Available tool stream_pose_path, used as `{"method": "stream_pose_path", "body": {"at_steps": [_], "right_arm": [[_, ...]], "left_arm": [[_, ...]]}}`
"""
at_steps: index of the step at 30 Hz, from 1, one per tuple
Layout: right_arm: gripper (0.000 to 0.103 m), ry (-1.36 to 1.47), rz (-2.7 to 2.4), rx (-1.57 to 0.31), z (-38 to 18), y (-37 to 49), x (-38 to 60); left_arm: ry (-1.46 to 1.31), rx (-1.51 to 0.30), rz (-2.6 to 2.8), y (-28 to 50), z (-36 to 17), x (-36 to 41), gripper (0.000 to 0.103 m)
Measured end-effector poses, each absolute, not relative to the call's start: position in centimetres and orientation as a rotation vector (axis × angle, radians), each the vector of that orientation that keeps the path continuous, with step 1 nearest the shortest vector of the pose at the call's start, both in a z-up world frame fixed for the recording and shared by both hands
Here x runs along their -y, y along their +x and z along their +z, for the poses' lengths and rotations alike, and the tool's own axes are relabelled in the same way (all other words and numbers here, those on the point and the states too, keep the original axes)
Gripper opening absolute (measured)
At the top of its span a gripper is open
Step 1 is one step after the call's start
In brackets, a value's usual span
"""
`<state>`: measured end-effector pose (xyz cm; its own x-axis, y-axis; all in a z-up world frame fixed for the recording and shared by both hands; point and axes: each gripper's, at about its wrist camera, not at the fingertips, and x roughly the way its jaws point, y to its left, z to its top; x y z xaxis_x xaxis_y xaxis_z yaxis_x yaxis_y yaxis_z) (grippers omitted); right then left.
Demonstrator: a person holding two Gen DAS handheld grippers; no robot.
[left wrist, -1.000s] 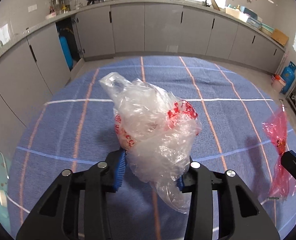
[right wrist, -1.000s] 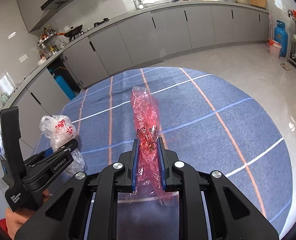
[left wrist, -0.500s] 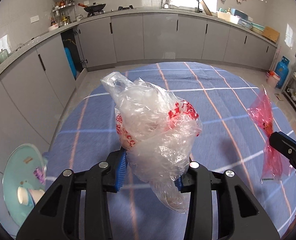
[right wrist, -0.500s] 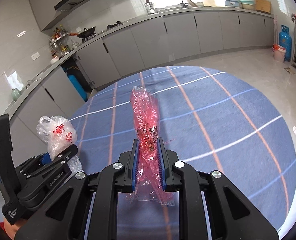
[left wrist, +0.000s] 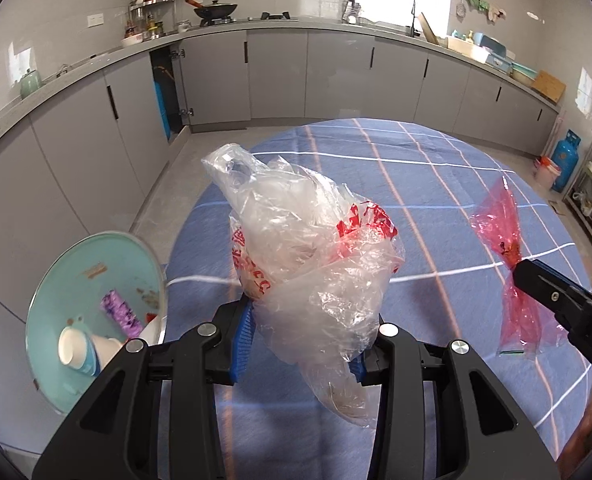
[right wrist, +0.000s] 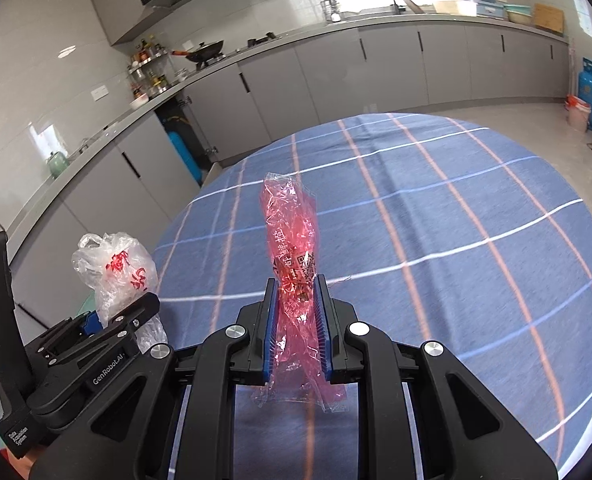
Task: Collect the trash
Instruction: 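Lift both bags and carry them over the teal bin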
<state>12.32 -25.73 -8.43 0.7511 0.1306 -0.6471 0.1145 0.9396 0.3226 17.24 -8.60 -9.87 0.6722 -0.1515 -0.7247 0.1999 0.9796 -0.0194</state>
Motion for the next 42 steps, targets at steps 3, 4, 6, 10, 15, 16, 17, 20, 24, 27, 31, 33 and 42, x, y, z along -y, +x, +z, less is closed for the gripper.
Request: {"method": "stream_pose_path", "body": {"at_steps": [3, 4, 6, 10, 15, 16, 17, 20, 24, 27, 31, 33, 42], "right_arm": [[0.019, 0.351, 0.021, -0.727, -8.6, 11.8, 24.5], [0.019, 0.352, 0.025, -0.728, -8.6, 11.7, 24.2], [0.019, 0.35, 0.039, -0.73, -8.7, 11.4, 23.3], [0.019, 0.333, 0.067, -0.735, -8.7, 11.1, 21.4], [0.019, 0.313, 0.105, -0.728, -8.4, 10.7, 19.1], [0.019, 0.309, 0.116, -0.727, -8.3, 10.7, 18.5], [0.019, 0.301, 0.125, -0.726, -8.2, 10.6, 17.9], [0.019, 0.286, 0.152, -0.726, -8.1, 10.6, 16.2], [0.019, 0.265, 0.193, -0.722, -7.8, 10.6, 13.7], [0.019, 0.248, 0.224, -0.72, -7.8, 10.6, 12.0], [0.019, 0.224, 0.269, -0.728, -7.9, 10.8, 9.1], [0.019, 0.211, 0.289, -0.734, -8.1, 10.8, 7.8], [0.019, 0.171, 0.355, -0.765, -8.9, 11.7, 3.4]], "left_arm": [[0.061, -0.812, -0.188, 16.5, -10.0, 7.5, 0.039], [0.059, -0.812, -0.185, 16.3, -10.0, 7.1, 0.039], [0.046, -0.811, -0.176, 15.6, -10.0, 6.2, 0.039], [0.045, -0.796, -0.156, 14.7, -9.8, 4.7, 0.039], [0.04, -0.774, -0.136, 13.7, -9.5, 2.5, 0.039], [0.039, -0.768, -0.129, 13.4, -9.5, 2.0, 0.039], [0.037, -0.765, -0.124, 13.3, -9.5, 1.6, 0.039], [0.017, -0.758, -0.108, 12.7, -9.3, -0.2, 0.039], [-0.008, -0.749, -0.08, 12.1, -9.2, -2.9, 0.039], [-0.025, -0.746, -0.056, 11.8, -9.3, -4.9, 0.039], [-0.05, -0.746, -0.016, 11.4, -9.7, -7.4, 0.039], [-0.061, -0.747, 0.001, 11.2, -9.9, -8.7, 0.039], [-0.108, -0.77, 0.049, 11.4, -11.3, -12.6, 0.039]]}}
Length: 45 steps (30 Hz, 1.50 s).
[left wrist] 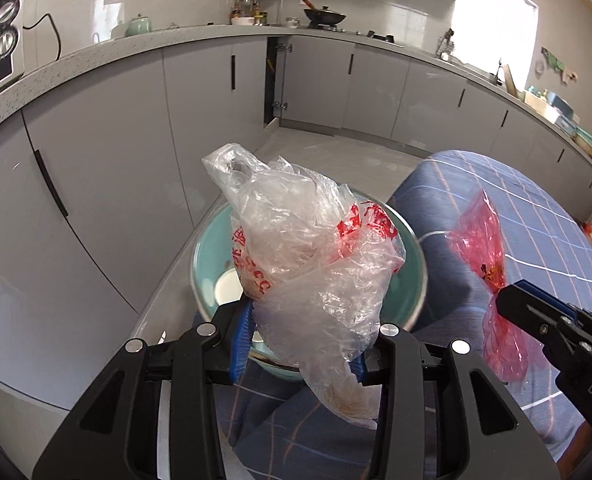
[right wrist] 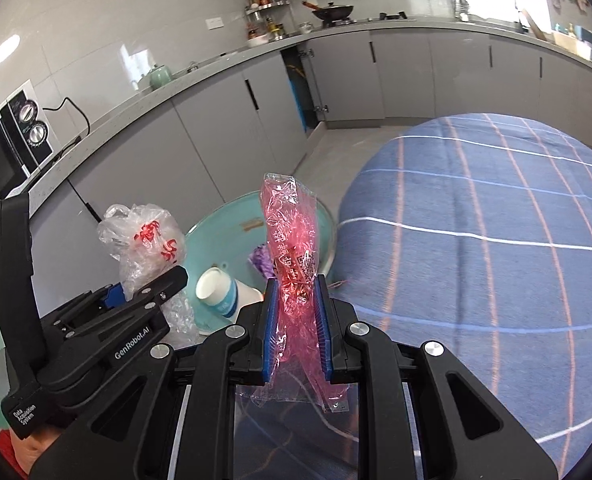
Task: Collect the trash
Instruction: 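Lift both bags and carry them over the teal bin, then open both grippers to drop the bags into the teal bin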
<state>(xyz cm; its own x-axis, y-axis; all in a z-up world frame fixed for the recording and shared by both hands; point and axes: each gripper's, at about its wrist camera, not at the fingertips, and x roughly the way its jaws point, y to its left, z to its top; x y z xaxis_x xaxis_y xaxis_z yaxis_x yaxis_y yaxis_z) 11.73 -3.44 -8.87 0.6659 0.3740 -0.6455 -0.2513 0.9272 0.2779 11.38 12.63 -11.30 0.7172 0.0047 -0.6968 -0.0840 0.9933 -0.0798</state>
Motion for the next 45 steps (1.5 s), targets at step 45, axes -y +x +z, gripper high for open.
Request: {"method": "stream_pose_path", "body": {"at_steps": [45], "right_arm": [[0.023, 0.224, 0.342, -0.901, -13.4, 21.9, -0.3]], "left_arm": [[-0.059, -0.924, 0.086, 21.8, -15.8, -13.8, 0.039]]}}
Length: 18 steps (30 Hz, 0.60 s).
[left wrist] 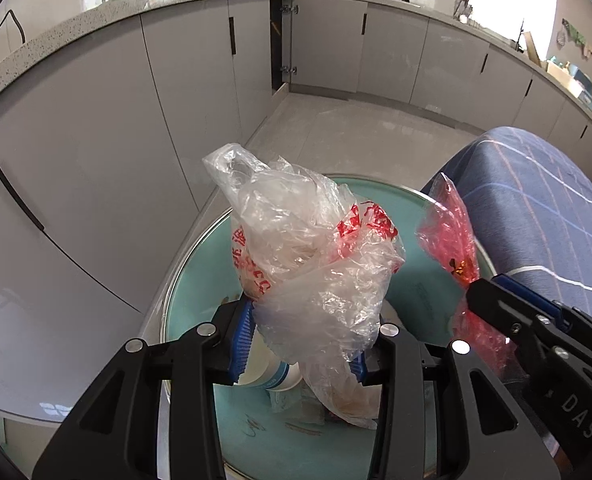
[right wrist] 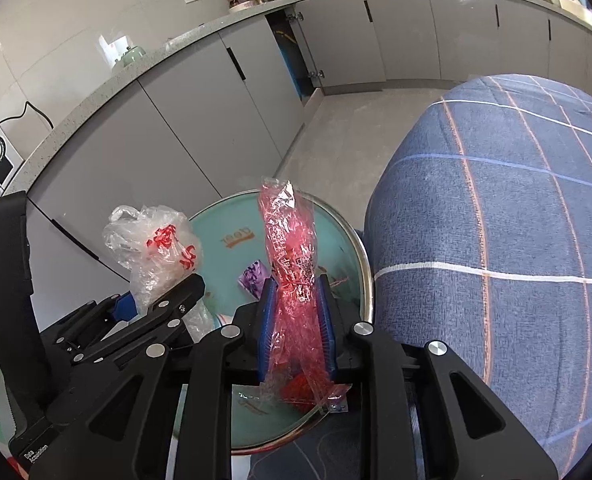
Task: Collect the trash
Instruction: 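Open both grippers to drop the bags into the teal bin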
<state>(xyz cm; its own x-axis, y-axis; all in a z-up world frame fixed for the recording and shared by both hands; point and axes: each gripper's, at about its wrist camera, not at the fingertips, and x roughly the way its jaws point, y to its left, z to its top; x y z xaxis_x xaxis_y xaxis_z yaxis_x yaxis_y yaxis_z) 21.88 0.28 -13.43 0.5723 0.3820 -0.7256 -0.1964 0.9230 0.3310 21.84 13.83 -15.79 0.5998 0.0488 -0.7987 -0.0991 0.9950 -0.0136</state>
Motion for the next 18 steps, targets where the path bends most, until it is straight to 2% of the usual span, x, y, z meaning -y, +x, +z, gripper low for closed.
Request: {"method": "stream_pose_path", "body": {"at_steps": [6, 9, 13, 15, 18], "right_arm": [[0.025, 0.236, 0.36, -0.897, -13.4, 22.4, 0.0], [0.033, 0.24, 0.378, -0.879, -13.0, 22.1, 0.0], [0.033, 0.256, 0.36, -0.834, -11.9, 21.0, 0.9], [0.033, 0.256, 0.348, -0.802, -11.1, 20.2, 1.5], [0.033, 0.24, 0.321, -0.768, -10.4, 18.9, 2.0]], "left_arm": [[-0.04, -0.941, 0.12, 22.0, -16.5, -14.0, 0.039], [-0.039, -0.957, 0.128, 22.0, -16.9, -14.0, 0.039], [-0.02, -0.968, 0.13, 21.9, -17.0, -13.5, 0.041], [-0.027, -0.962, 0.138, 21.6, -16.7, -13.5, 0.048], [-0.014, -0.944, 0.148, 21.0, -16.1, -13.3, 0.066]]}}
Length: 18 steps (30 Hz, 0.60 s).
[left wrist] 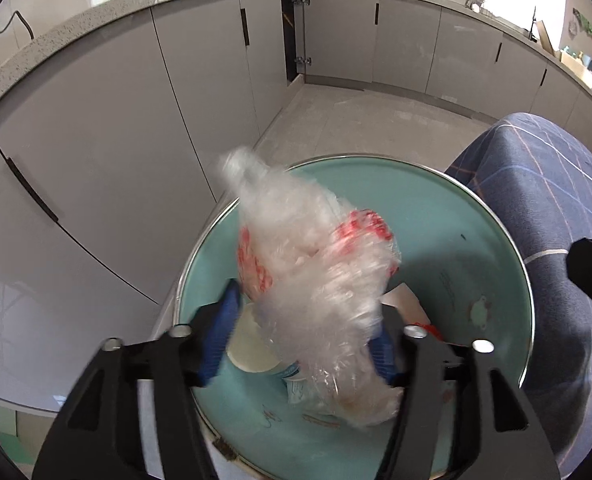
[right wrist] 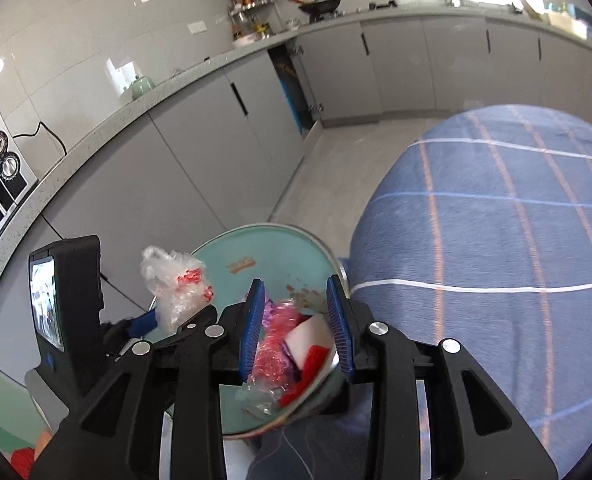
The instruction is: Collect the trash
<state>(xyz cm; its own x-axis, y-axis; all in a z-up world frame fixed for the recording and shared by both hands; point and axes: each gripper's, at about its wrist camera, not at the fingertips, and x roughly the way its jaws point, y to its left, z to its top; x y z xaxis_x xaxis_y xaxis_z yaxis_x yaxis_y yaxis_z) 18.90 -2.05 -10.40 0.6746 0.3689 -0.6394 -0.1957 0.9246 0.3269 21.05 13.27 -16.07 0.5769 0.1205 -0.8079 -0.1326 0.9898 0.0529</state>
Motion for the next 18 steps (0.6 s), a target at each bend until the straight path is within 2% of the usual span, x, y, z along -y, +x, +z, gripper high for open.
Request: {"method": "stream_pose_path", "body": {"at_steps": [5, 7, 12, 18], "right_arm": [[0.047, 0.246, 0.299, -0.774, -10.4, 17.6, 2.7], [0.057, 0.261, 0.298, -0.775, -10.3, 16.9, 3.2], [0.072, 0.271, 0.3, -0.777, -10.1, 15.1, 3.7], [0.076, 0.258, 0.317, -0.808, -10.2, 12.9, 3.8]], "left_arm": [[-0.01, -0.935, 0.17, 19.6, -15.0, -12.7, 0.091], [-0.021, -0.94, 0.185, 18.7, -14.7, -12.8, 0.092], [-0.028, -0.942, 0.202, 15.7, -14.2, -12.7, 0.092], [-0.048, -0.943, 0.236, 11.6, -13.9, -13.0, 0.094]]}}
